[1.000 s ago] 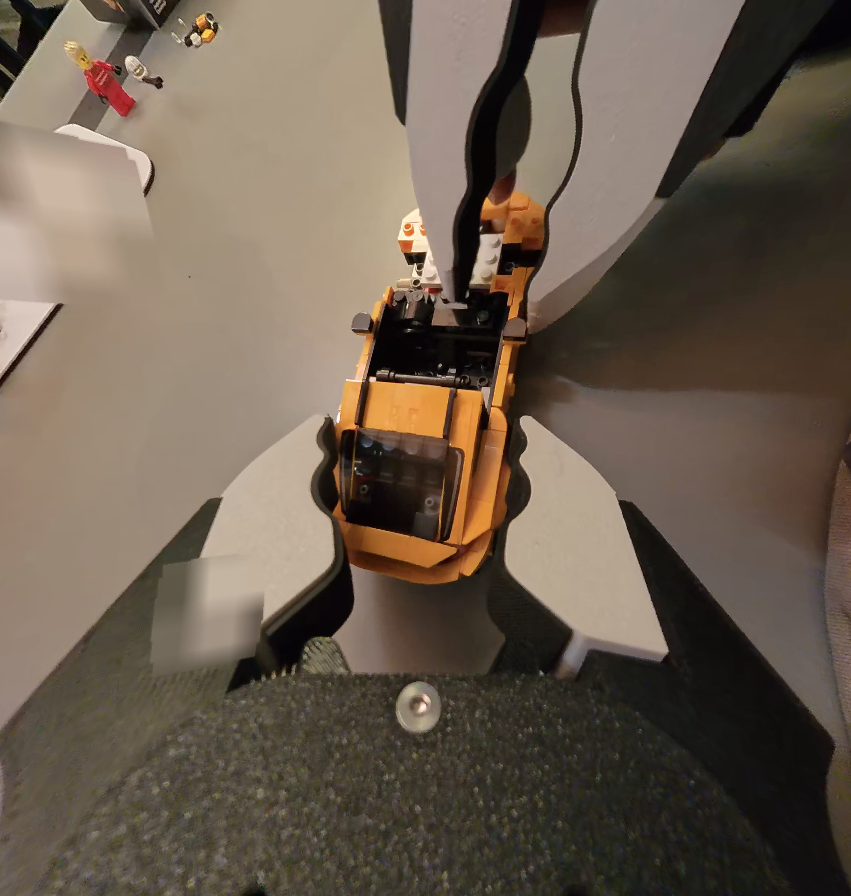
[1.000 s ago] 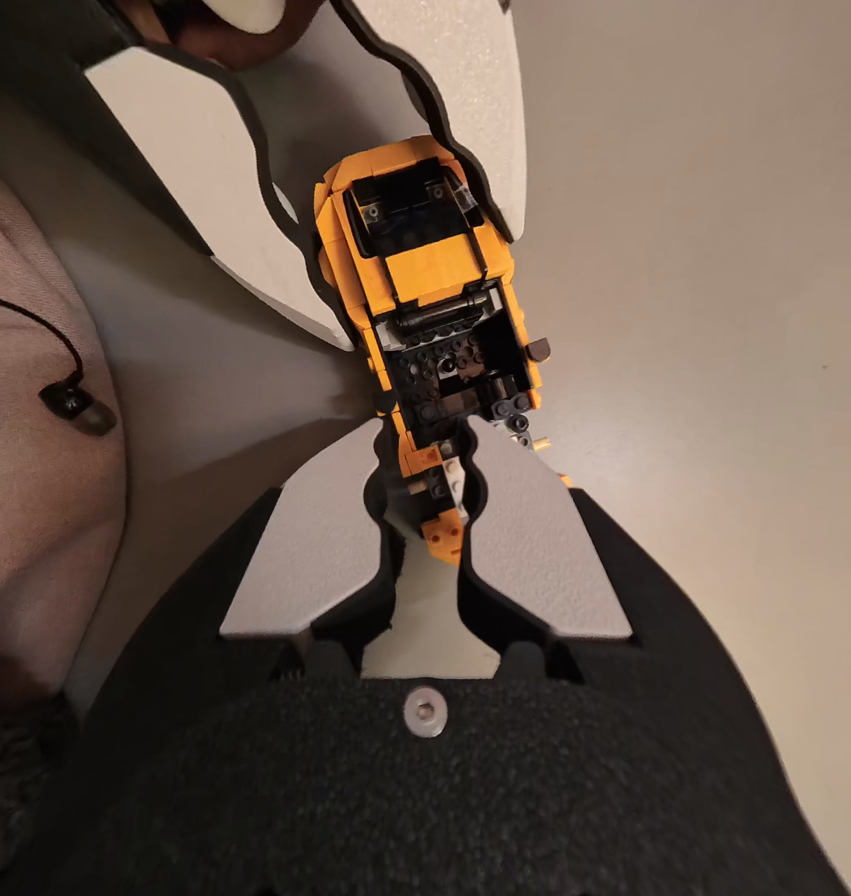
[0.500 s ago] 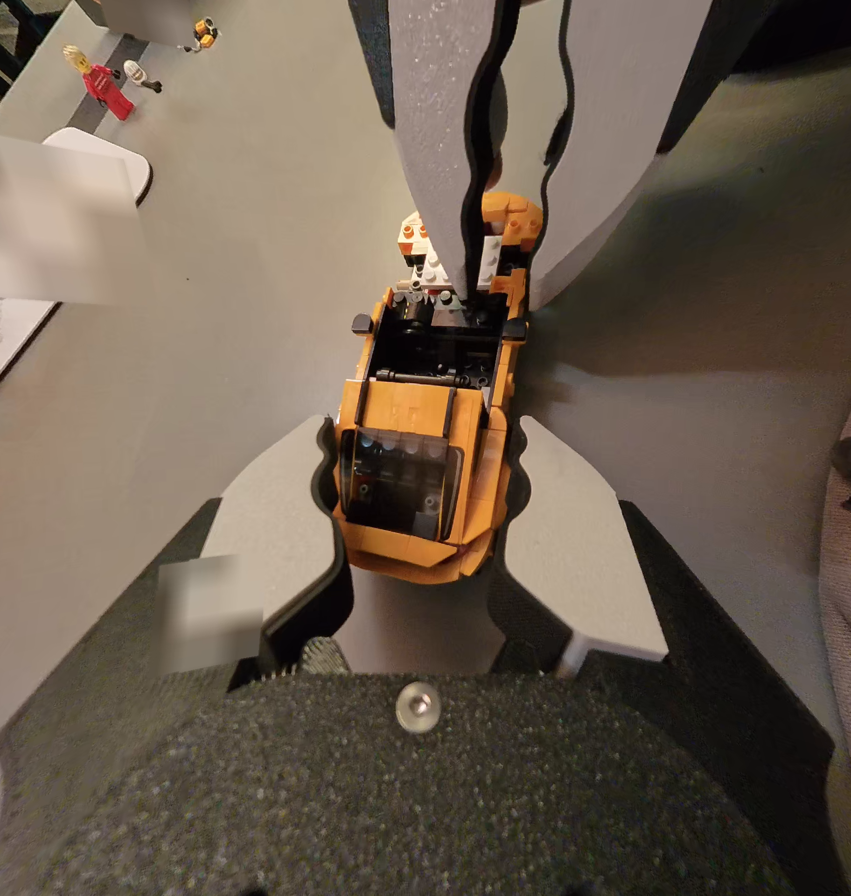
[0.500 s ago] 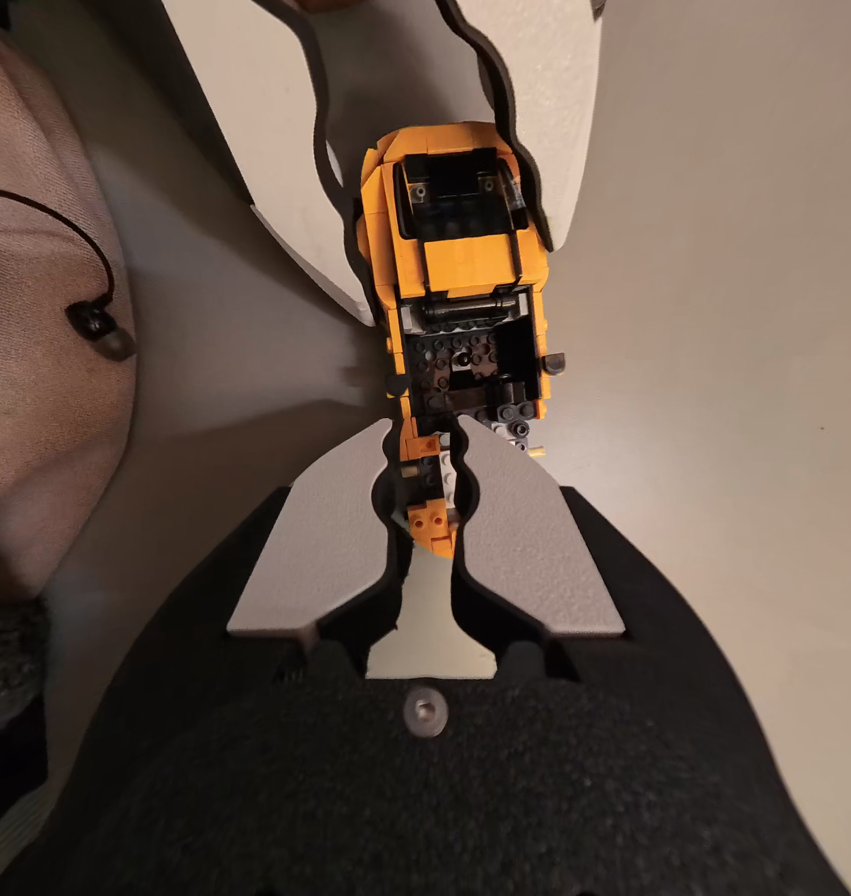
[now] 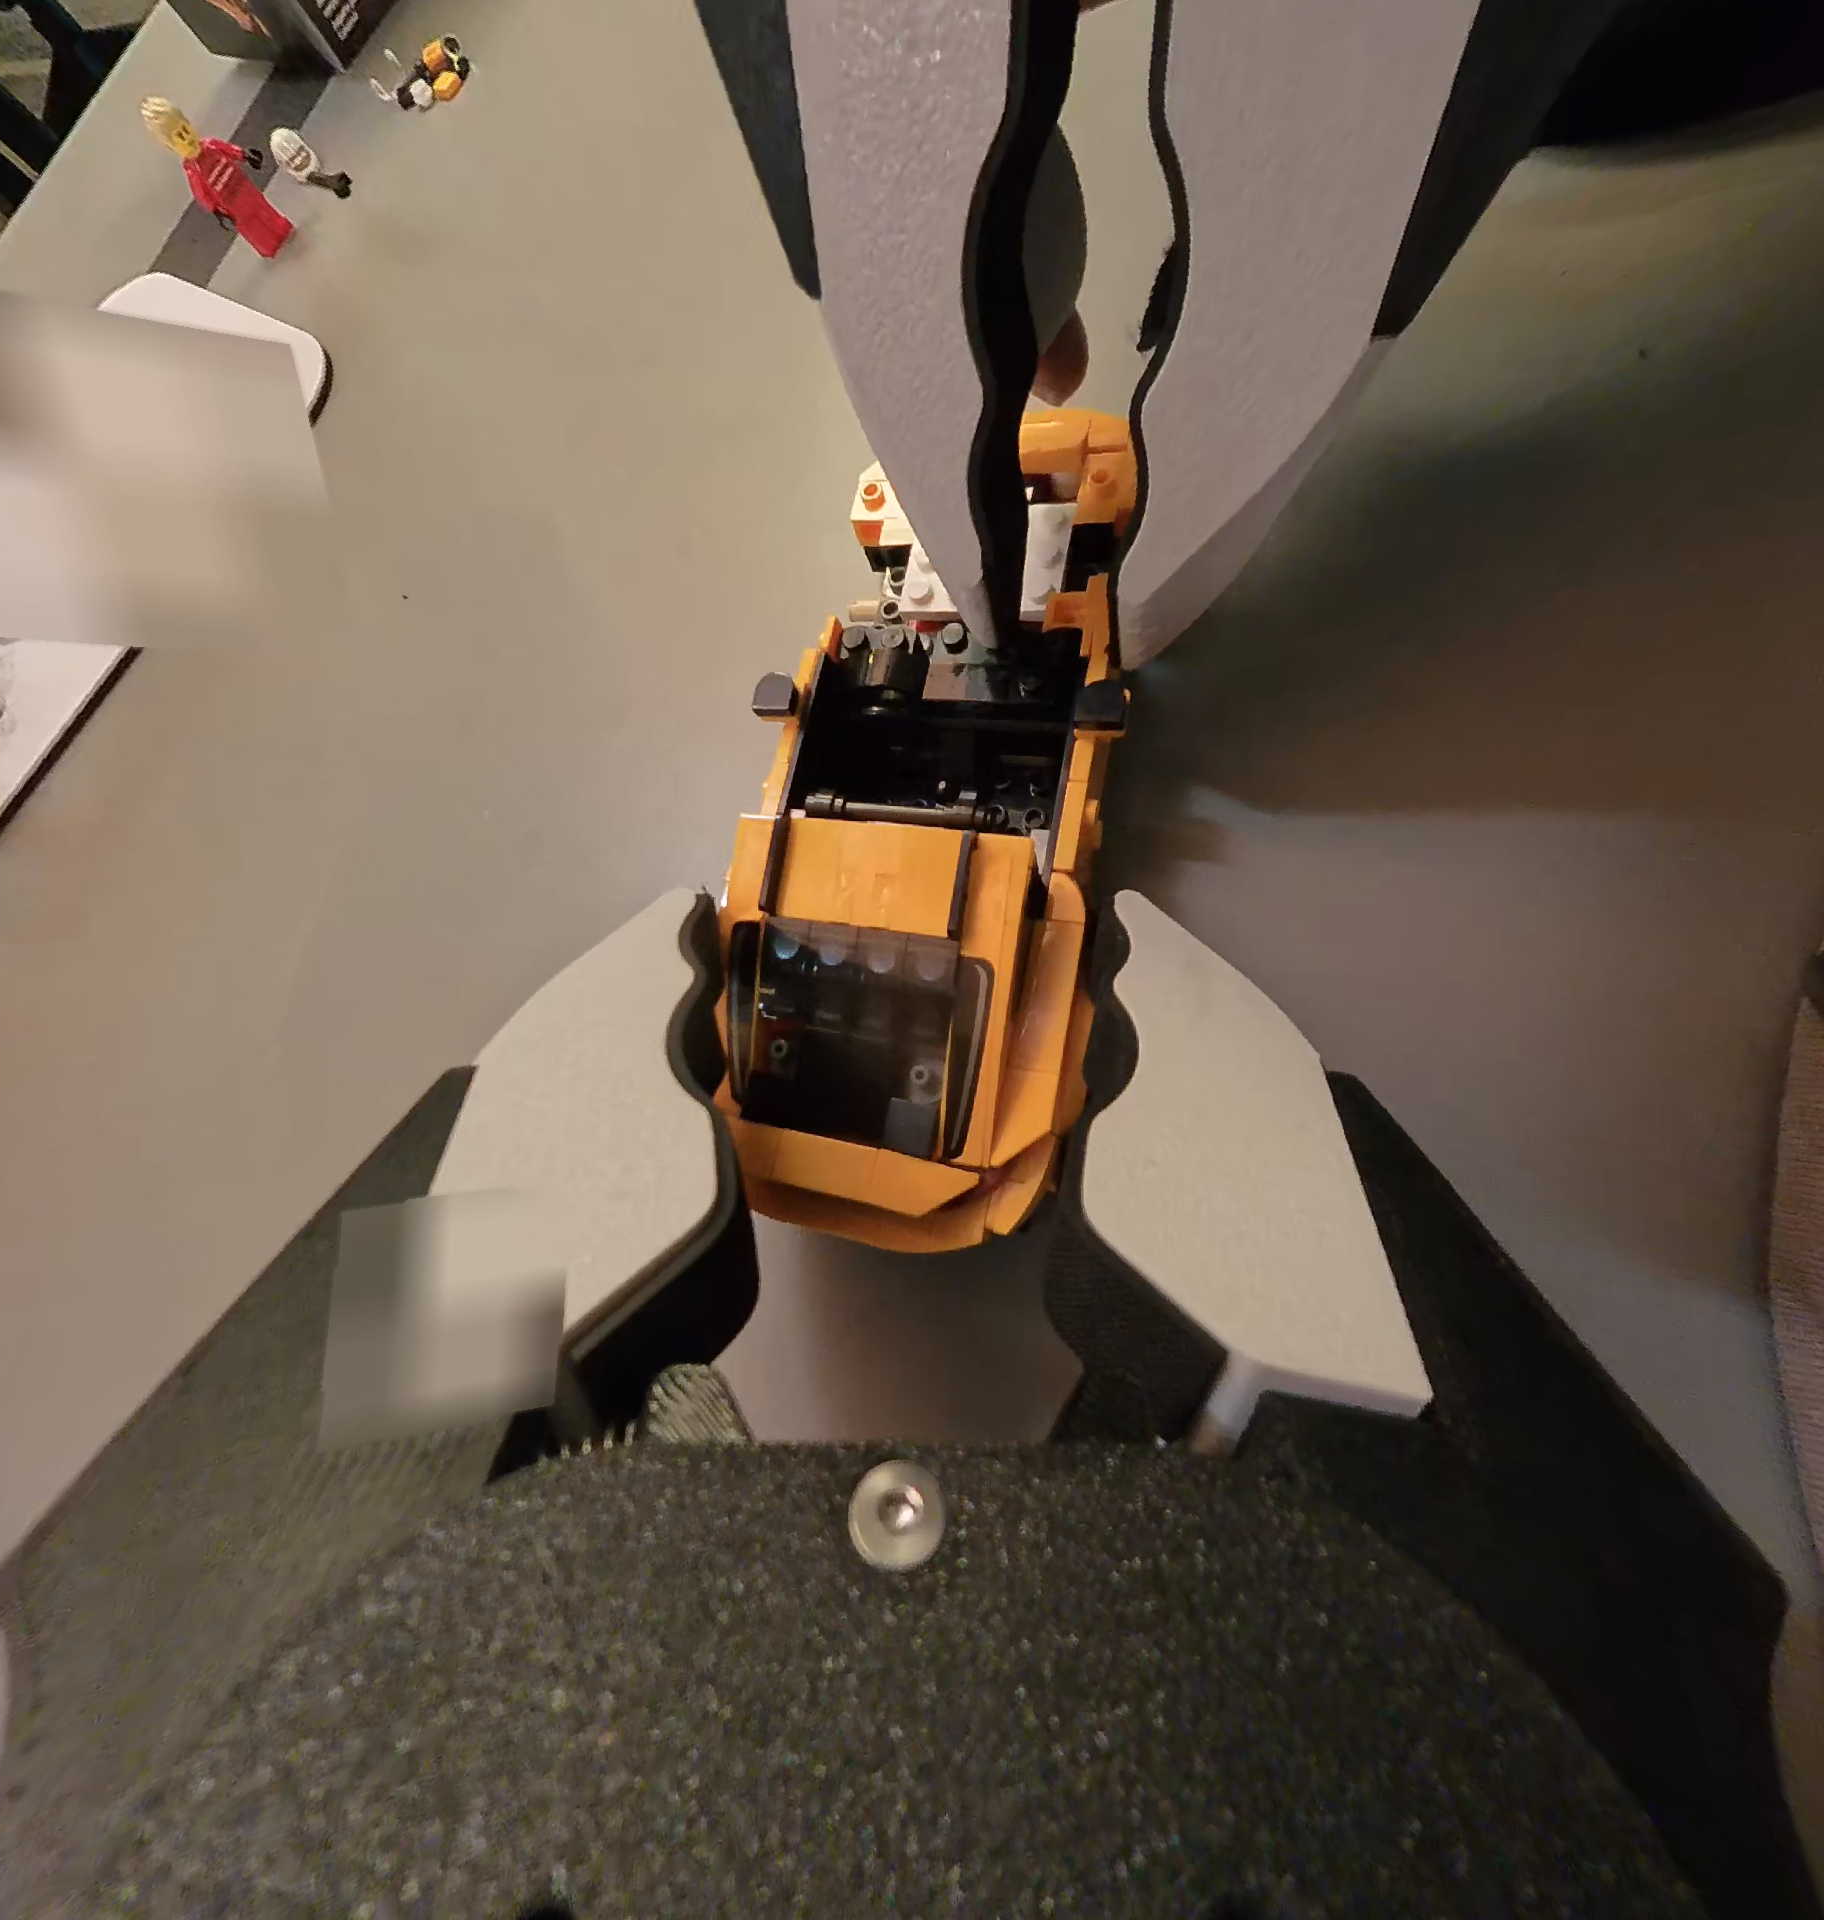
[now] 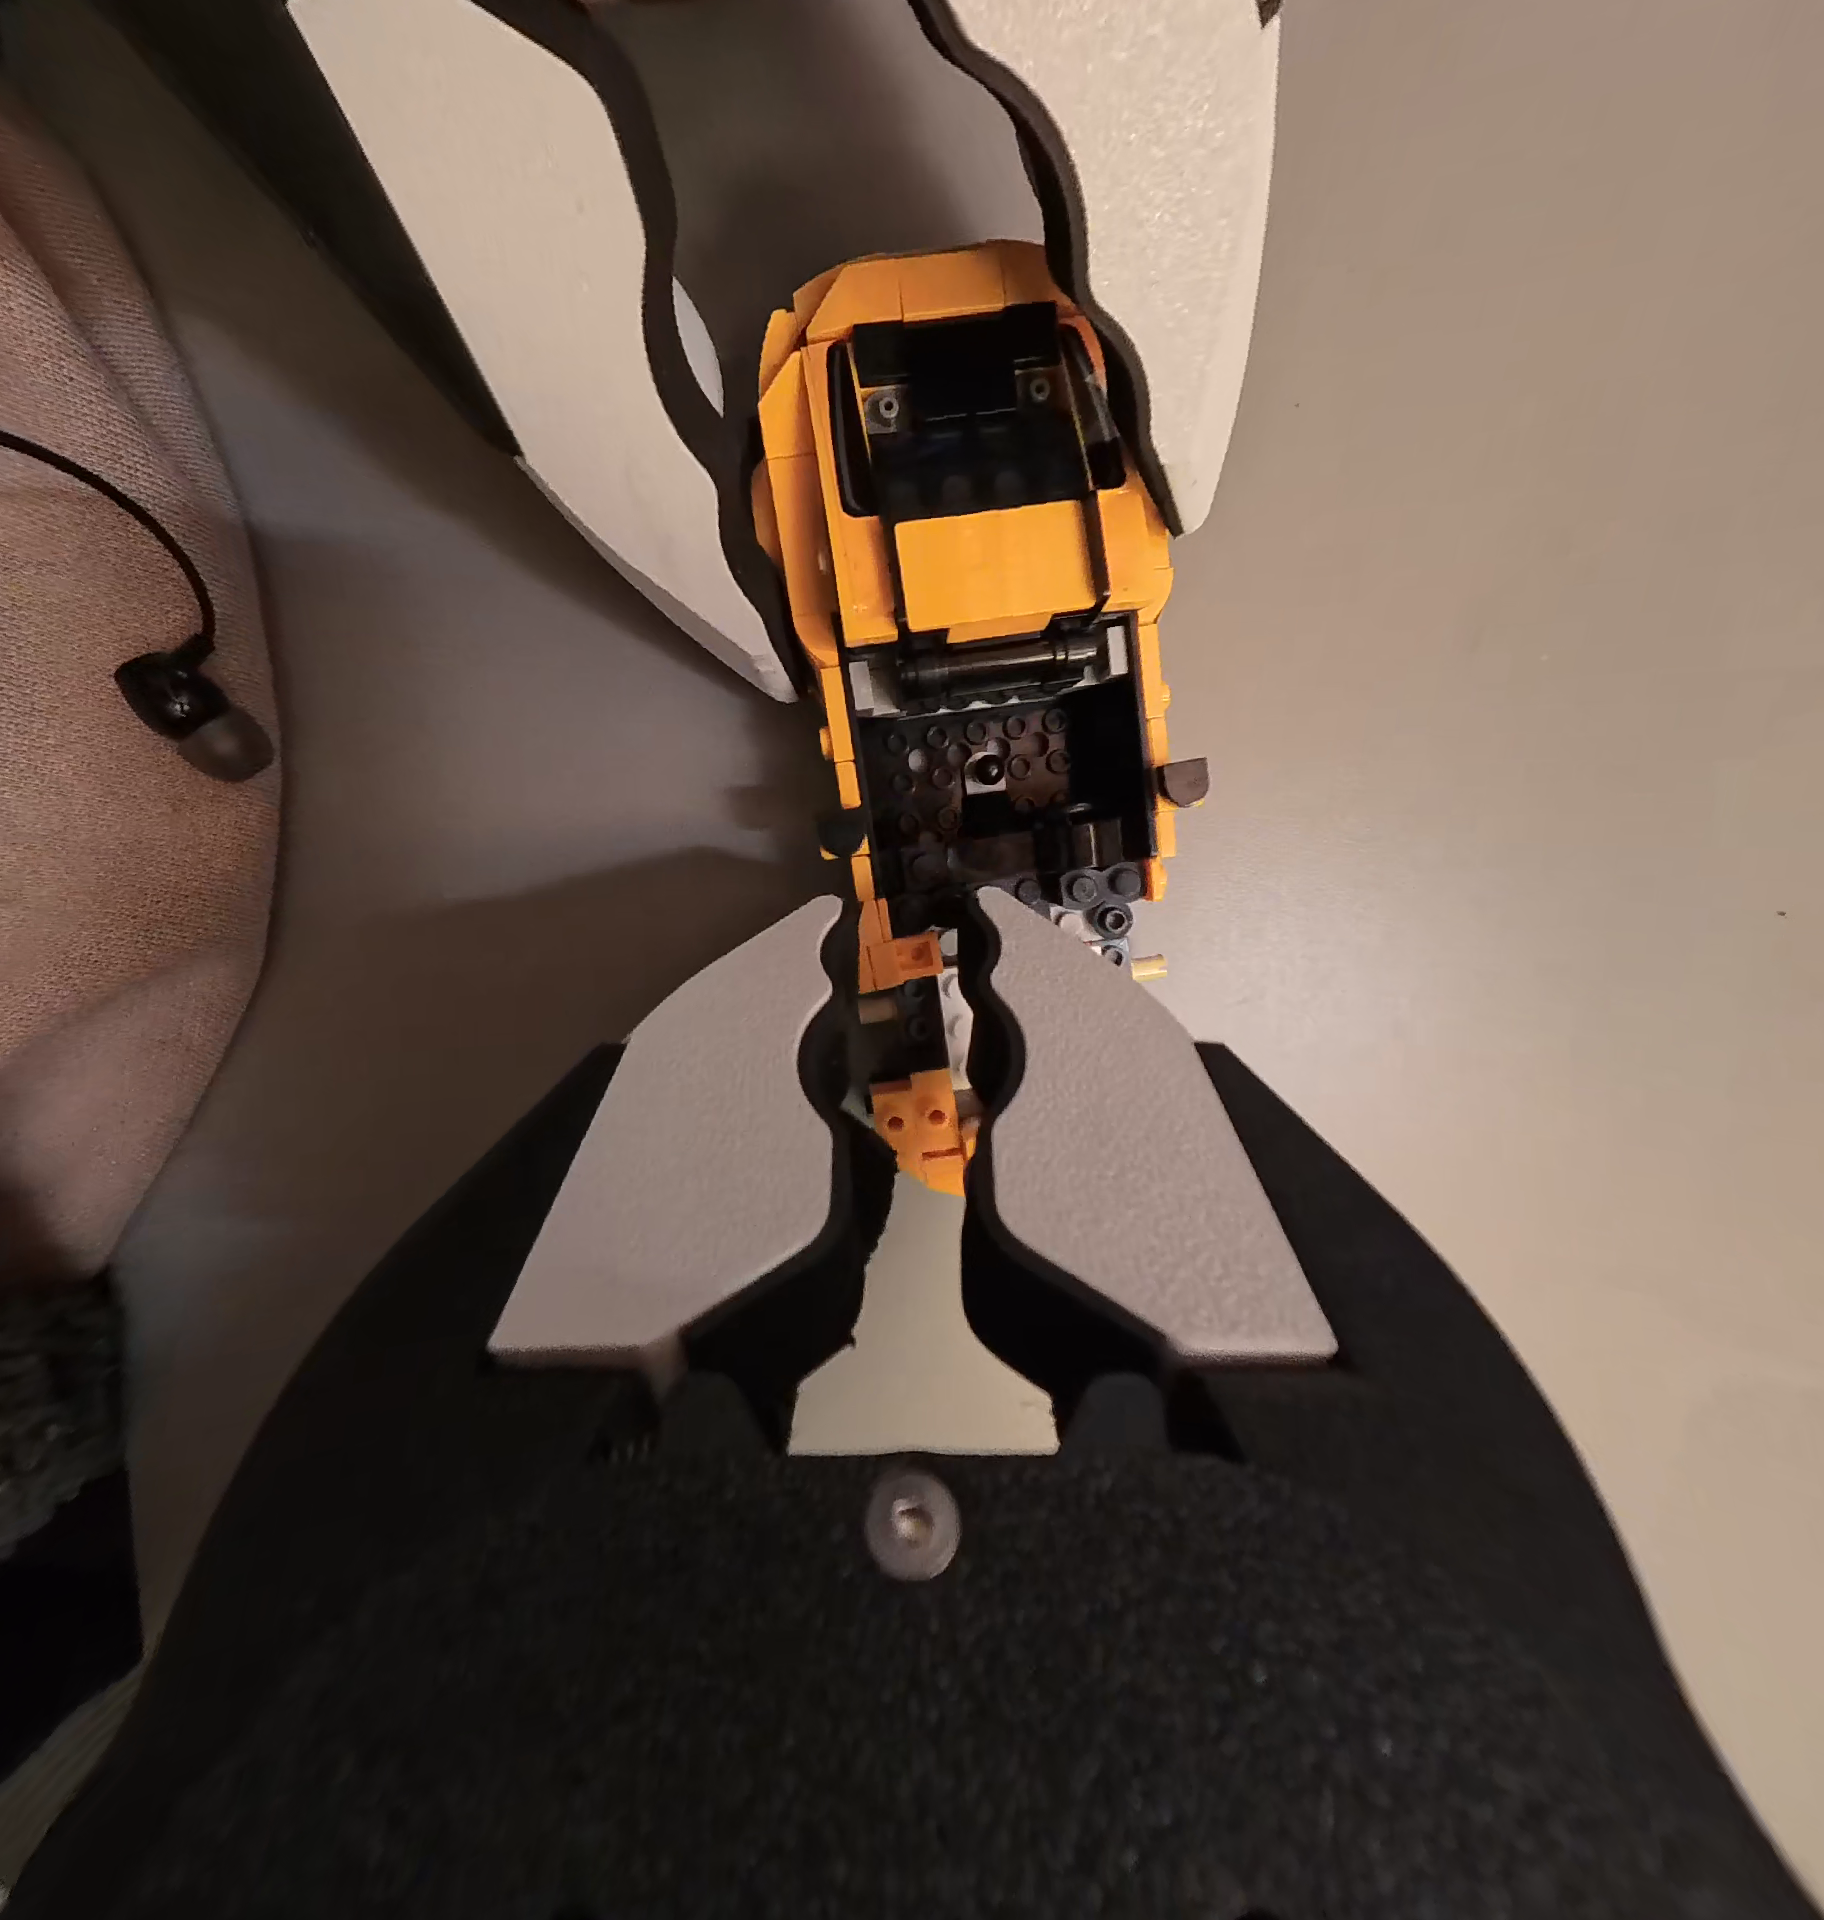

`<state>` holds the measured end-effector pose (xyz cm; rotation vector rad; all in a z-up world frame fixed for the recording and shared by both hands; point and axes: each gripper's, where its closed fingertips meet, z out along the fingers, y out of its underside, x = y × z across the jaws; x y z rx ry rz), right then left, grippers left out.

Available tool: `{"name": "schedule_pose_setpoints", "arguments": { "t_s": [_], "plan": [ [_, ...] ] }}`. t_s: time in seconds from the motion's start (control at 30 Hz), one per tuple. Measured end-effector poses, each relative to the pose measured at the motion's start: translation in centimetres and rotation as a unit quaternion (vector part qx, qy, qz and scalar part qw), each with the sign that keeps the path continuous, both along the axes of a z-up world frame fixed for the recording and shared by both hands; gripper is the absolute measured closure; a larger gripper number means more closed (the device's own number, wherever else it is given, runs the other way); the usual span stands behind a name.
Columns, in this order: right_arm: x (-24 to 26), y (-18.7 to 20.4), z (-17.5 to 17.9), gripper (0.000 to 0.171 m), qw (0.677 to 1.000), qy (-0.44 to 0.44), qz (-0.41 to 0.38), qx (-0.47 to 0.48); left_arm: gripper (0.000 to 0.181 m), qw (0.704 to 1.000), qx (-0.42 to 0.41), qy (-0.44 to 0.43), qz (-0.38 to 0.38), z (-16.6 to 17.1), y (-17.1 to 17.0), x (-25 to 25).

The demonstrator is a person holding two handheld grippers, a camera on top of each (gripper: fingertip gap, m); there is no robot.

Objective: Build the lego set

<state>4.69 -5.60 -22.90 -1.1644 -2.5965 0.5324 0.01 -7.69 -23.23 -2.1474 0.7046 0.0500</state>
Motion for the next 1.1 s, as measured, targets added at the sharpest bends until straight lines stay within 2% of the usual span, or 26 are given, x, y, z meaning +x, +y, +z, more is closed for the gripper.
{"name": "schedule_pose_setpoints", "arguments": {
  "t_s": [0.47, 0.6, 1.1],
  "plan": [
    [0.02, -0.03, -0.02, 0.153, 0.997, 0.060, -0.033, 0.018, 0.113, 1.000, 0.004, 0.003, -0.001, 0.05, 0.08, 0.03],
    [-0.02, 0.11, -0.03, 0.147, 0.998, 0.051, -0.022, 0.023, 0.113, 1.000, 0.003, -0.001, -0.001, 0.06, 0.12, 0.04],
    [0.11, 0.23, -0.65, 0.150, 0.999, 0.029, -0.012, 0.020, 0.113, 1.000, 0.004, 0.000, -0.001, 0.09, 0.20, 0.23]
  ]
}}
